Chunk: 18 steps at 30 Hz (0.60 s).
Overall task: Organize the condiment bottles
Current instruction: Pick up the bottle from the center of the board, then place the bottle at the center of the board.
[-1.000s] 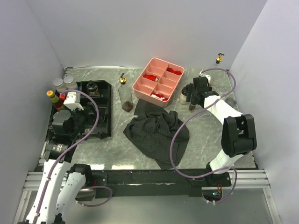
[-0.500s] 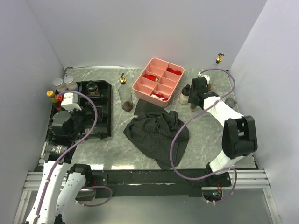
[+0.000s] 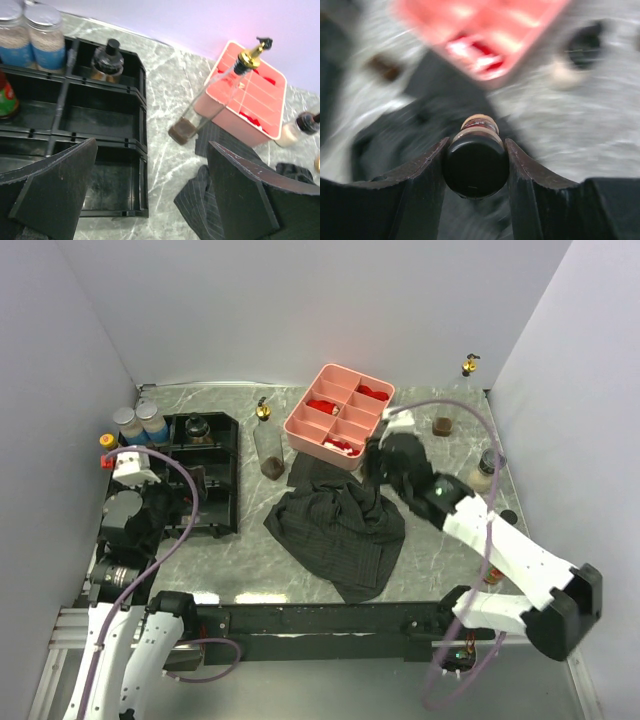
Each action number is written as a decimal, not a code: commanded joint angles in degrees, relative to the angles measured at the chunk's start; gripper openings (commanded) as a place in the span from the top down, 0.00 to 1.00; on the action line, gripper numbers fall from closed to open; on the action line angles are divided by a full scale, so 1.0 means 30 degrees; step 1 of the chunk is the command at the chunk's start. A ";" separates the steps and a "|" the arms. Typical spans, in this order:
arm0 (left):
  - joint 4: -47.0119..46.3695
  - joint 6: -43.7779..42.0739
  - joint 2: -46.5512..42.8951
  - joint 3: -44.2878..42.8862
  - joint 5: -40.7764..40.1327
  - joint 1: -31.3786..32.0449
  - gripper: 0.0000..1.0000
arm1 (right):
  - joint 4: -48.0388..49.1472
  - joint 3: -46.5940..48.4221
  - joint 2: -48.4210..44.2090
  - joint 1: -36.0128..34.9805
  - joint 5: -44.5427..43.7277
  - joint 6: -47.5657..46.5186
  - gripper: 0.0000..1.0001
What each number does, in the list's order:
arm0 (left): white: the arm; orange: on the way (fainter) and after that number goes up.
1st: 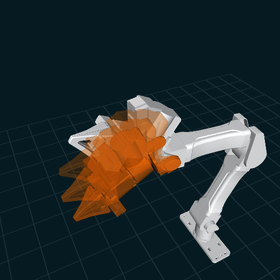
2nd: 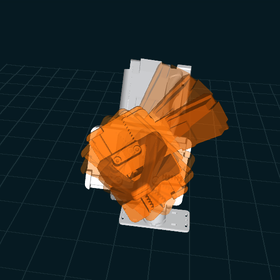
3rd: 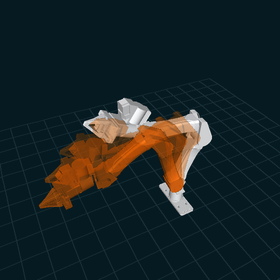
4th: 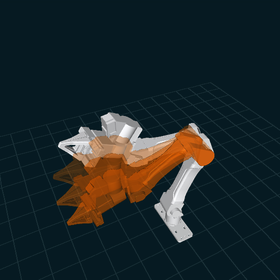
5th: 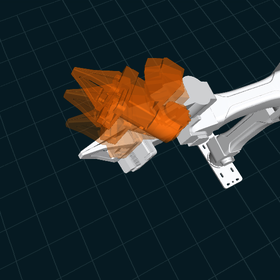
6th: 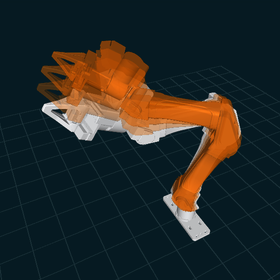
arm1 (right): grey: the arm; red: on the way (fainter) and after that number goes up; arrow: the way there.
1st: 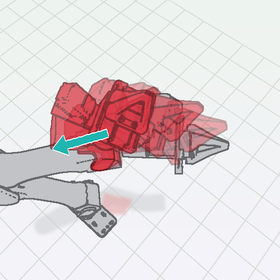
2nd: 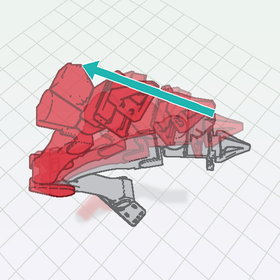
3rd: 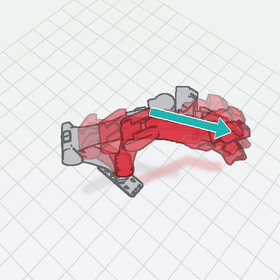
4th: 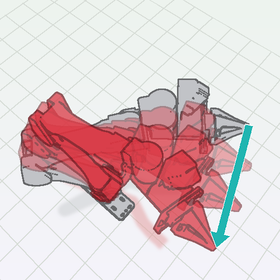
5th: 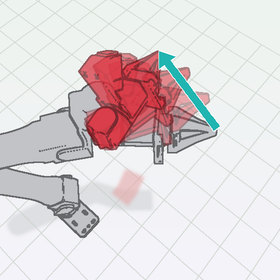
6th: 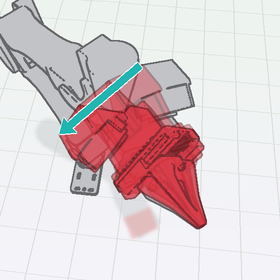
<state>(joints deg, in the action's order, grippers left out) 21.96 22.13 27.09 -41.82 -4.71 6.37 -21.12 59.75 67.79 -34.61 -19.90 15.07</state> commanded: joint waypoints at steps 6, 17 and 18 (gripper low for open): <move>-0.0229 0.0269 -0.1091 -0.0209 -0.2032 0.0044 0.04 | 0.0273 -0.1166 -0.2237 -0.8144 0.0864 0.2152 0.66; 0.0328 0.0592 -0.1002 -0.0297 -0.3117 0.0044 0.04 | 0.3290 0.0064 0.3556 -1.4447 -0.1041 0.3764 0.63; 0.0357 0.0621 -0.1090 -0.0326 -0.3233 0.0044 0.04 | 0.3350 0.0442 0.4059 -1.4594 -0.1071 0.3824 0.63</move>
<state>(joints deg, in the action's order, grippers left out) 22.74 23.35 24.27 -41.82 -12.49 6.37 -16.53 56.66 75.00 -76.12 -19.14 24.34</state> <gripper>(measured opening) 0.967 0.521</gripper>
